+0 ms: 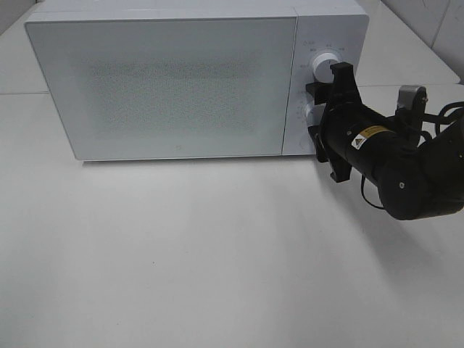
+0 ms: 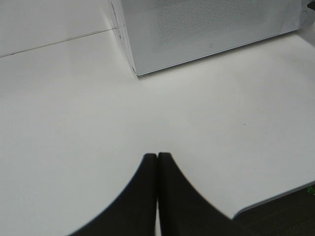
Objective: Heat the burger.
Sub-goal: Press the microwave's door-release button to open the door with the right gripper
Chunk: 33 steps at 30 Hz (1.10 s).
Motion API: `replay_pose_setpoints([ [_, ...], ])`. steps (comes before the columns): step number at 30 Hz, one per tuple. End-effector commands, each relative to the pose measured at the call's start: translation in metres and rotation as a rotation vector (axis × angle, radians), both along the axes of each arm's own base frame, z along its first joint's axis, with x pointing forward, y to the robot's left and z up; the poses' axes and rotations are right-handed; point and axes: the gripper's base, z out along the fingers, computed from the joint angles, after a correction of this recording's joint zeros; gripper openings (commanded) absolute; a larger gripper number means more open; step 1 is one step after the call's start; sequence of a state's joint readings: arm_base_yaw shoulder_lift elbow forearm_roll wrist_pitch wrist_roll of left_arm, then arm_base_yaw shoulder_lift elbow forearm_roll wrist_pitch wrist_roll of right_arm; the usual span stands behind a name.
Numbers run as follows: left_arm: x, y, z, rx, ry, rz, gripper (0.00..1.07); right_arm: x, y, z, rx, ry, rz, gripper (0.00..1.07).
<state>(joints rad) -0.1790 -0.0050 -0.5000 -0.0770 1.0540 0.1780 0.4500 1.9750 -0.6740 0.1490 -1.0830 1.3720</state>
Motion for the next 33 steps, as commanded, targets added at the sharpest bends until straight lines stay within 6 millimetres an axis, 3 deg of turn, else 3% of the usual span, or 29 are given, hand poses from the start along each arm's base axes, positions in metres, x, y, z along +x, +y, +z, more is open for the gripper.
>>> replay_pose_setpoints([
  [1,-0.002,0.0,0.0,-0.014,-0.029,0.002,0.0,-0.005,0.009,0.018,-0.029,-0.145,0.114,0.71],
  [12,-0.002,0.0,0.0,-0.014,-0.029,0.002,0.0,-0.03,0.017,0.003,-0.235,-0.167,0.357,0.7],
  [14,-0.002,0.0,0.0,-0.014,-0.029,0.002,0.0,-0.036,0.022,0.001,-0.357,-0.232,0.478,0.67],
  [25,-0.002,0.0,0.0,-0.014,-0.029,0.002,0.0,-0.042,0.026,-0.005,-0.633,-0.339,0.638,0.66],
  [29,-0.002,0.0,0.0,-0.014,-0.029,0.002,0.0,-0.045,0.024,-0.001,-0.826,-0.381,0.712,0.66],
  [31,-0.002,0.0,0.0,-0.014,-0.029,0.002,0.0,-0.046,0.016,0.011,-1.094,-0.358,0.791,0.65],
  [32,-0.002,0.0,0.0,-0.014,-0.029,0.002,0.0,-0.046,0.016,0.011,-1.094,-0.358,0.791,0.65],
  [33,-0.002,0.0,0.0,-0.014,-0.029,0.002,0.0,-0.045,0.01,0.018,-1.233,-0.291,0.841,0.65],
])
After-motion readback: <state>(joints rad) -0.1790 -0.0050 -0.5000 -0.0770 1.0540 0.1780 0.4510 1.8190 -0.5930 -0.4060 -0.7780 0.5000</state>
